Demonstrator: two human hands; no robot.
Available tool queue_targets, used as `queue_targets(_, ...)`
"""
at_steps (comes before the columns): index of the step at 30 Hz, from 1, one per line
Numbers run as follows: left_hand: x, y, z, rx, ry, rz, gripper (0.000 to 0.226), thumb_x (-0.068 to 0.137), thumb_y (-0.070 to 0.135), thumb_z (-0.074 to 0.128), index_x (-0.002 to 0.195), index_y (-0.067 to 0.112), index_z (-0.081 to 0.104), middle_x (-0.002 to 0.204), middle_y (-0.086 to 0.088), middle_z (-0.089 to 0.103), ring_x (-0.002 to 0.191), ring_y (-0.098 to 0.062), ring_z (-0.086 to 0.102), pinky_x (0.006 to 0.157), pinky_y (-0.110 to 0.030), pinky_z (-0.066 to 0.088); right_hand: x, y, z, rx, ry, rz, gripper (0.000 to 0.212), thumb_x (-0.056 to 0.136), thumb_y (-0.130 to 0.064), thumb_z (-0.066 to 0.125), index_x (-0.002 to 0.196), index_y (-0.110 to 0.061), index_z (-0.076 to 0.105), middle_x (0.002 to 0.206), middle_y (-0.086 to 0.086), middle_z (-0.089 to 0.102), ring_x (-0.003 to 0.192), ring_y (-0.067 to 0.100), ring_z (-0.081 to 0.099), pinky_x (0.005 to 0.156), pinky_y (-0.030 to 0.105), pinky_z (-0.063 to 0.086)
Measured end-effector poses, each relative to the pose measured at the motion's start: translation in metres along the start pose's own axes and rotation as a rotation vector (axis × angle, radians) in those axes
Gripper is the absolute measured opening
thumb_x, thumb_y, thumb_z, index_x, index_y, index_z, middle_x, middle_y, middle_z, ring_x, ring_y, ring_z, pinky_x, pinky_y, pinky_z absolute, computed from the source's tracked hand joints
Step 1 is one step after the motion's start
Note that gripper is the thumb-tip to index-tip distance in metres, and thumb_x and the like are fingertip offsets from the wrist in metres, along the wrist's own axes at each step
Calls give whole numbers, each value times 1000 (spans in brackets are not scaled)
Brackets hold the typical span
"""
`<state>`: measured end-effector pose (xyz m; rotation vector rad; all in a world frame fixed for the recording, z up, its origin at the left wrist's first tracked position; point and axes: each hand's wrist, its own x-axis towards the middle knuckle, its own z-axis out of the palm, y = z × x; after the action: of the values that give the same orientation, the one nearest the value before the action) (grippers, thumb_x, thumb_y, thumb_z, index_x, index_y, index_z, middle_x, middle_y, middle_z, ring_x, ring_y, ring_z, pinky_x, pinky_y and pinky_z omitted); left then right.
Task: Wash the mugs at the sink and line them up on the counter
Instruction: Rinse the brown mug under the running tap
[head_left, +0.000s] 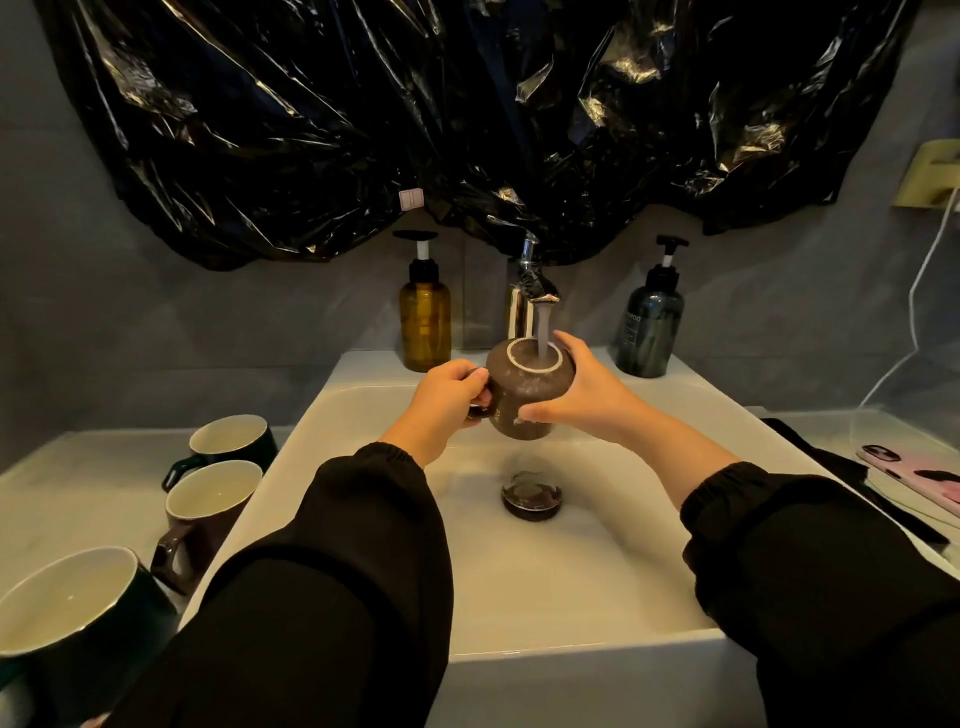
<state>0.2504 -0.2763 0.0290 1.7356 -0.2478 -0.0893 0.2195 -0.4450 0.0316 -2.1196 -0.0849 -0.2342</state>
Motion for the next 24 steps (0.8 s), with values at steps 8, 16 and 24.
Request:
queue_targets(8, -3, 1, 15, -9, -87, 116, 21, 99, 17, 46, 82, 13, 57, 78, -6, 55, 79, -16, 55, 72, -26, 51, -5, 14, -31, 280, -83, 121, 86, 63, 8, 81, 134, -21, 40, 121, 1, 53, 116, 22, 53, 98, 41, 49)
queue_targets(16, -2, 4, 38, 25, -80, 77, 20, 101, 24, 41, 100, 11, 56, 82, -2, 56, 83, -15, 53, 68, -24, 44, -1, 28, -46, 436, -120, 216, 71, 72, 1, 76, 132, -21, 46, 126, 5, 55, 119, 28, 48, 104, 48, 41)
queue_targets(24, -2, 7, 42, 24, 23, -58, 27, 103, 27, 34, 109, 11, 55, 97, -6, 59, 95, -19, 56, 87, -33, 47, 3, 22, -30, 344, 17, 236, 69, 73, -16, 81, 133, -22, 46, 127, 5, 55, 116, 27, 51, 97, 44, 47)
